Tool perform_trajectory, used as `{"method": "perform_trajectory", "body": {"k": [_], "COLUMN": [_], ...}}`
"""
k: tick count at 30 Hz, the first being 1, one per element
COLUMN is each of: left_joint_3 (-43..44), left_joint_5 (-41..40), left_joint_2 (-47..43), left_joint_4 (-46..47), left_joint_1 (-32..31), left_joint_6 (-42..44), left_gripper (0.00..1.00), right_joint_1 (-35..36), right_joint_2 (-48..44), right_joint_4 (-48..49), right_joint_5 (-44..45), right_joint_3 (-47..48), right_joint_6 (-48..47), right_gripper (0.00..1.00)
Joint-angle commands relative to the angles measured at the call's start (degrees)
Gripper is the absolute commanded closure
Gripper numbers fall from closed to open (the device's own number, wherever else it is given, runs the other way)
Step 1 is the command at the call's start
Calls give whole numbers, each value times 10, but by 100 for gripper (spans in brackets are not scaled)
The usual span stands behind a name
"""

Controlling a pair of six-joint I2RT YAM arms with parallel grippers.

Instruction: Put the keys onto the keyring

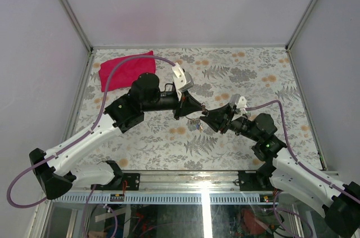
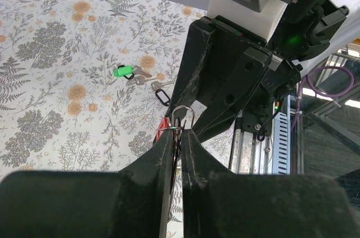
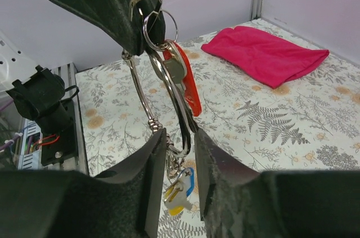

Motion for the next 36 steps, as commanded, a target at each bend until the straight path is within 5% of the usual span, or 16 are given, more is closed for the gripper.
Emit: {"method": "perform_trajectory", "body": {"k": [1, 5, 8, 12, 17, 36], "left_joint_3": [13, 12, 11, 10, 10, 41], "left_joint_5": [-4, -4, -9, -20, -25, -80], "left_joint_2": [-10, -10, -9, -8, -7, -32], "left_joint_4": [45, 45, 46, 46, 48, -53], "left_joint_1": [0, -1, -1, 0, -1, 0], "left_joint_6": [-7, -8, -9, -11, -11, 62], "left_gripper": [100, 100, 100, 95, 76, 60], "right_joint_1": [1, 1, 1, 1, 1, 1], "right_joint_2": [-4, -4, 1, 1, -2, -14], "right_joint_4": [53, 64, 66, 70, 73, 77], "right_joint_5": [0, 4, 6, 4, -2, 0], "right_joint_3": [2, -2, 0, -2, -3, 2], "right_joint_6": [11, 19, 24, 31, 35, 57], "right_gripper": [71, 81, 100, 100, 100, 100]}}
